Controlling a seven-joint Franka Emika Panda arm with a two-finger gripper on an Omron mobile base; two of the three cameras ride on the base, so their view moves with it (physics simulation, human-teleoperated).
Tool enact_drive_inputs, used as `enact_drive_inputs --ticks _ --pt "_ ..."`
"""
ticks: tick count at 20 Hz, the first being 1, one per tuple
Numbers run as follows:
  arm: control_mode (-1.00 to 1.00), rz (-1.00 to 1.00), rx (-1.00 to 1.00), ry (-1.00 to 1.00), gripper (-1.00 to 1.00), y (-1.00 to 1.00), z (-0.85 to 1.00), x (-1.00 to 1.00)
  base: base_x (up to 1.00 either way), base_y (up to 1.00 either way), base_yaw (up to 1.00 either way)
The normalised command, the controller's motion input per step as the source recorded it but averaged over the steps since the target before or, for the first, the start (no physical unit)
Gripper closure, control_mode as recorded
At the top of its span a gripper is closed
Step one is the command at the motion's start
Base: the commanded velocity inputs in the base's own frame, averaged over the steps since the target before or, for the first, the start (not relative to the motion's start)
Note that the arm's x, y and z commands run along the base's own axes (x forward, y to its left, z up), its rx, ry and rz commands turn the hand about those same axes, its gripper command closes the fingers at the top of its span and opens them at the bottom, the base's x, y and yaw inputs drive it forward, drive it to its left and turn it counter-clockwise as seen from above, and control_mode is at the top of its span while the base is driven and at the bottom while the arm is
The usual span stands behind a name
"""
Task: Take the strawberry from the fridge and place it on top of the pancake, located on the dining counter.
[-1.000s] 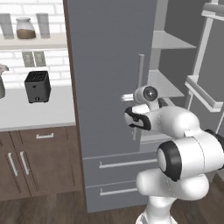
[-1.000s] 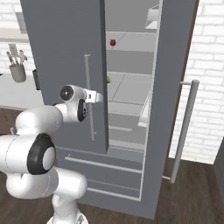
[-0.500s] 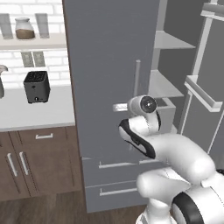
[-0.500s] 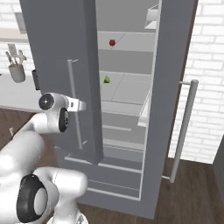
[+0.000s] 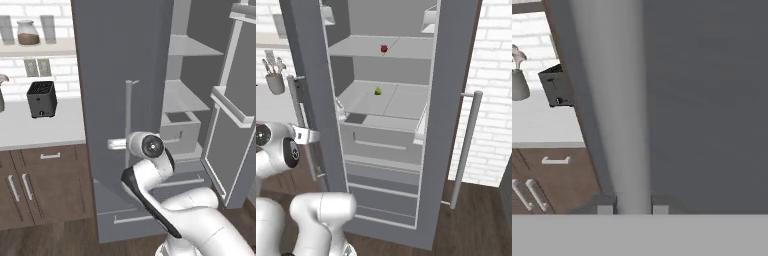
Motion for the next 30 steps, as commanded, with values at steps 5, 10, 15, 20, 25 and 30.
enact_drive_inputs --ticks 5,10,15,20,25,30 --pt "-1.00 0.00 0.00 0.00 1.00 1.00 -0.22 -0.70 0.00 0.00 0.00" --pt "-1.00 0.06 0.16 0.09 1.00 1.00 0.43 -0.87 0.00 0.00 0.00" --pt "-1.00 0.07 0.24 -0.01 1.00 0.44 1.00 -1.00 0.00 0.00 0.00" --pt "-1.00 0.02 0.02 -0.02 1.00 -0.26 1.00 -1.00 0.00 0.00 0.00" --pt "-1.00 0.00 -0.10 0.30 1.00 -0.71 1.00 -0.56 0.00 0.00 0.00" --pt "-1.00 0.02 -0.29 0.39 1.00 -0.70 0.98 -0.40 0.00 0.00 0.00"
